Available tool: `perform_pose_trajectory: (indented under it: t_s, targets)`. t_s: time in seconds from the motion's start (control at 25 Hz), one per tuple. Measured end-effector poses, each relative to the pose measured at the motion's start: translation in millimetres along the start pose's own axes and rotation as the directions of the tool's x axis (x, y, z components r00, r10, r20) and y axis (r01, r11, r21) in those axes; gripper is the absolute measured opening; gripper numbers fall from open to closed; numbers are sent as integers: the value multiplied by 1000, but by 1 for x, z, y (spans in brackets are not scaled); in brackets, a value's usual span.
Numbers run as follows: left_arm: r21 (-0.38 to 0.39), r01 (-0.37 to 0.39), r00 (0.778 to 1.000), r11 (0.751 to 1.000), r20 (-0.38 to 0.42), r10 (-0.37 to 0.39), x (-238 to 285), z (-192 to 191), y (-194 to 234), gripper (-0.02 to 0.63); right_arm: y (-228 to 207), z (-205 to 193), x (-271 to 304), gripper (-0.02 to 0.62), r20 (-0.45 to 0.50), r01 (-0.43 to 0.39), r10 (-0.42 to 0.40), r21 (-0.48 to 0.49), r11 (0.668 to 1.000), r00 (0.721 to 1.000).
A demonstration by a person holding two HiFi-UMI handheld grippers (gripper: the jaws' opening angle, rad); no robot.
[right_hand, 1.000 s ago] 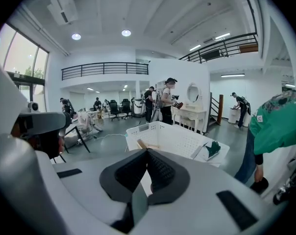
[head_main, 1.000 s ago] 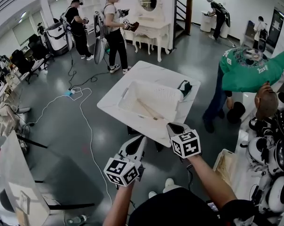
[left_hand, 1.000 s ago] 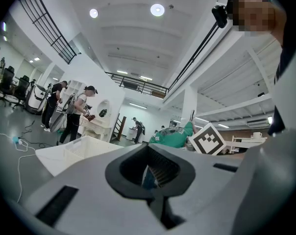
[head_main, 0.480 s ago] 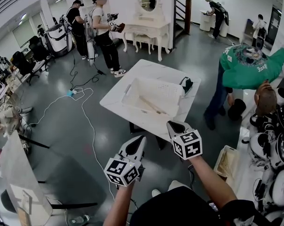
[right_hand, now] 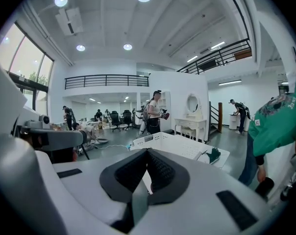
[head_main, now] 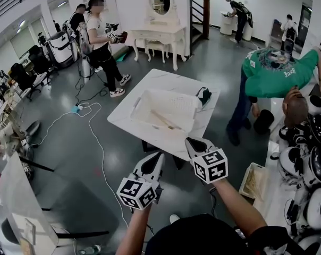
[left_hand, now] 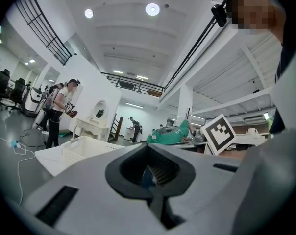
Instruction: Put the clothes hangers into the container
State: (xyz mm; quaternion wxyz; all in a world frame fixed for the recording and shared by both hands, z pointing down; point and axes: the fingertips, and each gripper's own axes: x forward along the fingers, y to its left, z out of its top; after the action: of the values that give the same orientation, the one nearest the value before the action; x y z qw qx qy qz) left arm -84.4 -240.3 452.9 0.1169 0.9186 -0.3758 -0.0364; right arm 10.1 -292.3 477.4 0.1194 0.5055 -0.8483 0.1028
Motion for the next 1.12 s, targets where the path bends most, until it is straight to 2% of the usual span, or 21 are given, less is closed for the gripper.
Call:
perform_pose_trajectory:
  t_s: [0.56,1.12]
  targets:
    - [8,-25,1000,1000,16,25,4,-3,-54,3,-13,2,-54,18,26,-29,29,9,1000,999]
    - [30,-51,998,998,37,50,-5,-2,-106,3,-8,9,-112,18,104,-91,89,12,996,991]
